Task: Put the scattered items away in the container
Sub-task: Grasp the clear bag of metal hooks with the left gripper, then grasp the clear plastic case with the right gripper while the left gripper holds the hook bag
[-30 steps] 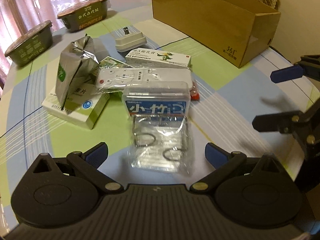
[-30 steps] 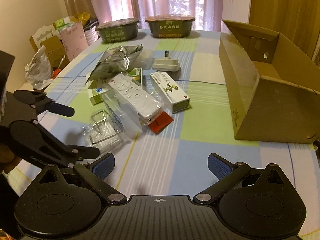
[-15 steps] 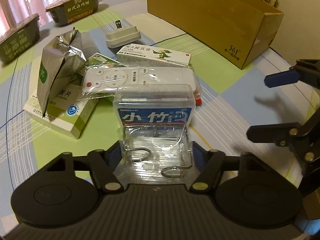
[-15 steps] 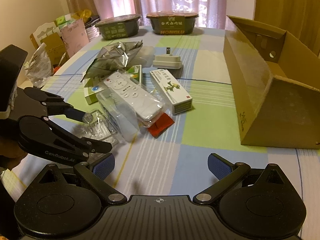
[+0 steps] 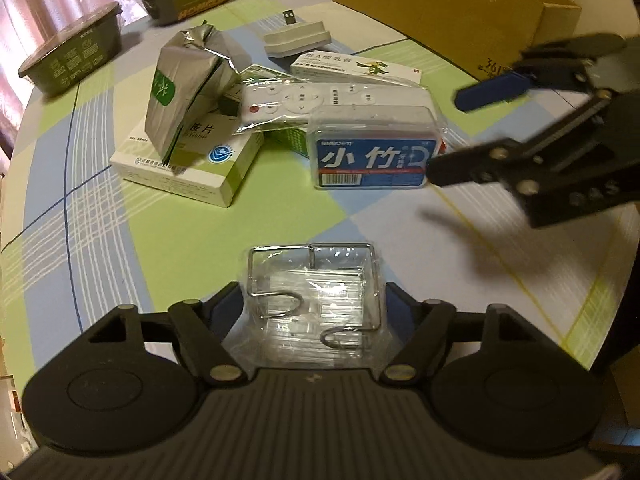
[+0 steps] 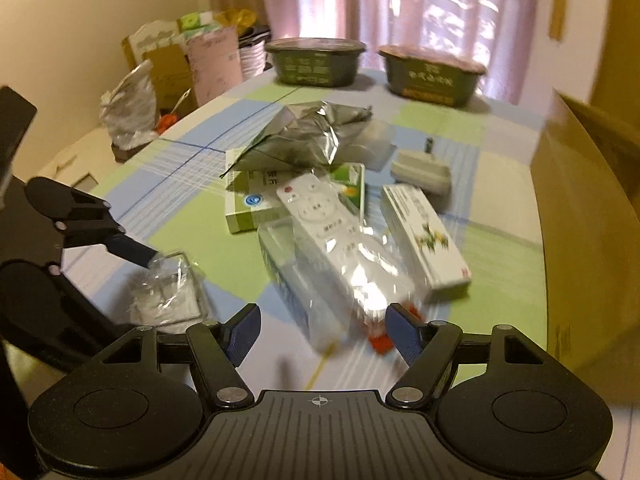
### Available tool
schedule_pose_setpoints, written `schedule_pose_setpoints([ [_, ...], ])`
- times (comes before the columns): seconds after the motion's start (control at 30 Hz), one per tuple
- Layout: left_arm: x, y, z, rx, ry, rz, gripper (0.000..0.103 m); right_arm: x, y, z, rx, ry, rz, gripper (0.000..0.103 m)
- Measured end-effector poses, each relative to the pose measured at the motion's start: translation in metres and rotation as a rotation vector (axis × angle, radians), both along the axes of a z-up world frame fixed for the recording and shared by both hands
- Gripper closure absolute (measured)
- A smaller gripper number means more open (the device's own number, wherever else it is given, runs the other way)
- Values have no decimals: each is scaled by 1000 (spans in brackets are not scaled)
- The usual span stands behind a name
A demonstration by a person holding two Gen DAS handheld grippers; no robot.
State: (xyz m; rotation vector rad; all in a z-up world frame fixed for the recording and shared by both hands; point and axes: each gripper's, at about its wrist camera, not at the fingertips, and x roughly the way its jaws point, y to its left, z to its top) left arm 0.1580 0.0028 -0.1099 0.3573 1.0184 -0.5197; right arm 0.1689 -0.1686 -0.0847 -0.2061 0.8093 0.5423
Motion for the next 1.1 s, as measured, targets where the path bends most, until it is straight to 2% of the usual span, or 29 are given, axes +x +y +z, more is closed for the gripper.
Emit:
schedule_pose_setpoints([
  [0.1,0,-1,-2,0,-6,-8,31,9,11,-2,-46,-36,61,28],
  [0.2,1,-2,-4,-9,-10,-4,31,18,22,-7,-93,-39,145,41],
  [0.27,1,-2,-4,-14,-12,2,31,21,27,-12,-123,-36,175,41],
  [0.37,1,-2,-4,-16,-16,3,31,21,30,-16,-144,-29,193,60],
  [0.47,0,-2,-4,-16,-17,-1,31,14,28,-16,-133,13,189,65],
  [0.6,0,-2,-4,-12,-21,-13,30,0,20,-13,-109,74,158,65],
  [0.83,1,-3,-4,-7,-25,-19,29,2,22,-19,-106,61,150,64],
  [0.87,1,-4,-4,-7,-25,-21,29,5,23,-19,-103,59,149,53],
  [0.9,1,-4,-4,-5,-26,-23,29,7,24,-19,-101,54,145,36],
  [1.1,4,-5,-3,-5,-26,-31,29,17,26,-24,-69,66,130,33],
])
